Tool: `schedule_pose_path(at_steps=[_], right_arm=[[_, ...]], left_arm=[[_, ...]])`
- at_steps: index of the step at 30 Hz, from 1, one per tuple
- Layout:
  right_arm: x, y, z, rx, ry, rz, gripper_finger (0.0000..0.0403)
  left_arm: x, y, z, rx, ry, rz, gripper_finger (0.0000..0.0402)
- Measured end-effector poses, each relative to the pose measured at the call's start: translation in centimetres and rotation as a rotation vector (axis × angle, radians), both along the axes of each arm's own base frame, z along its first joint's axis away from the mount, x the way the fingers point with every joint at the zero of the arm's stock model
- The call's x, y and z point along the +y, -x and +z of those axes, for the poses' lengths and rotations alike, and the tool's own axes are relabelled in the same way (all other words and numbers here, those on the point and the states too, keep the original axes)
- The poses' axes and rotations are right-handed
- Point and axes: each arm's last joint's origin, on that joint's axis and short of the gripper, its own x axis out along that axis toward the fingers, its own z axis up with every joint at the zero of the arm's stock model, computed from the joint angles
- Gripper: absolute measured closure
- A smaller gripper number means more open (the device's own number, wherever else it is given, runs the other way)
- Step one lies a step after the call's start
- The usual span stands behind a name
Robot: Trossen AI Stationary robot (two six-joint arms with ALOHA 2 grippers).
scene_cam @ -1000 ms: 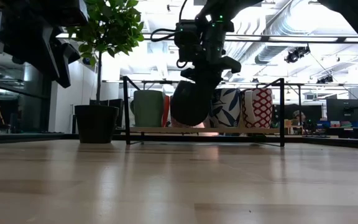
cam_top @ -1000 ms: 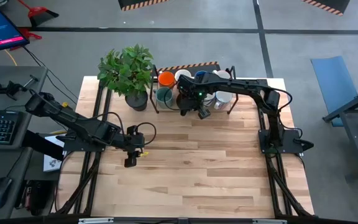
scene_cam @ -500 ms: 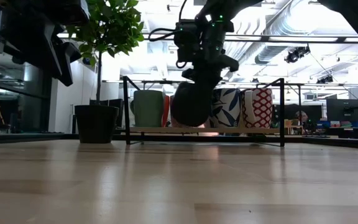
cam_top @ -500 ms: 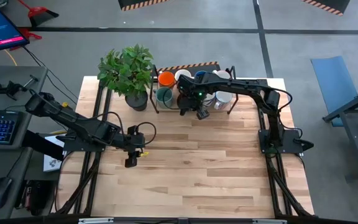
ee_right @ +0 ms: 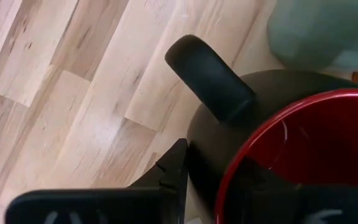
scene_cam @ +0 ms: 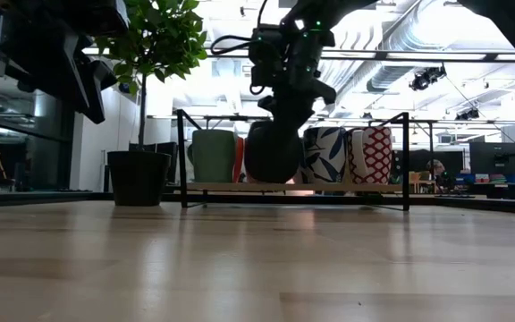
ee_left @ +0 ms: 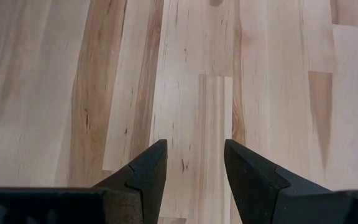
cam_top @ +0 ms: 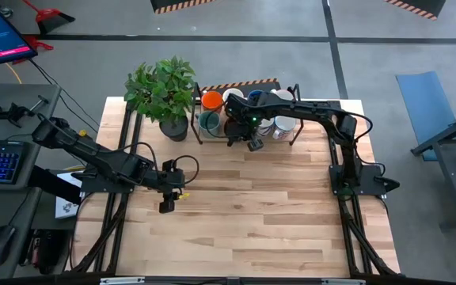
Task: Place coffee mugs
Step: Put the black mug on the shelf, then return to Home Position
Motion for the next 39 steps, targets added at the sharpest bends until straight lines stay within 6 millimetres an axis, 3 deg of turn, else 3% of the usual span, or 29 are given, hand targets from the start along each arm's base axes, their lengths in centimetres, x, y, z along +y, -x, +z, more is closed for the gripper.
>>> schedule_pose_path(at_steps=[20,30,36,39], right_arm=[[-0.2,-0.4,0.5,-0.027,0.050,-0.041,0.0307],[1.0,-0.7,4.9,-0.062,0.079,-0.041,0.0306],[2.4,0.0,7.4,-0.016,0.068,-0.126,0.0306],[3.6,0.7,8.9,0.029,-0.023,-0.230,0.0306]], left_arm=[[0.0,0.0,0.0,0.001,0.015,0.021,0.0252],[0.0,0.0,0.0,0.001,0.015,0.021,0.0252],[0.0,0.0,0.0,0.002,0.015,0.021,0.0252],[0.0,0.0,0.0,0.002,0.015,0.021,0.0252]])
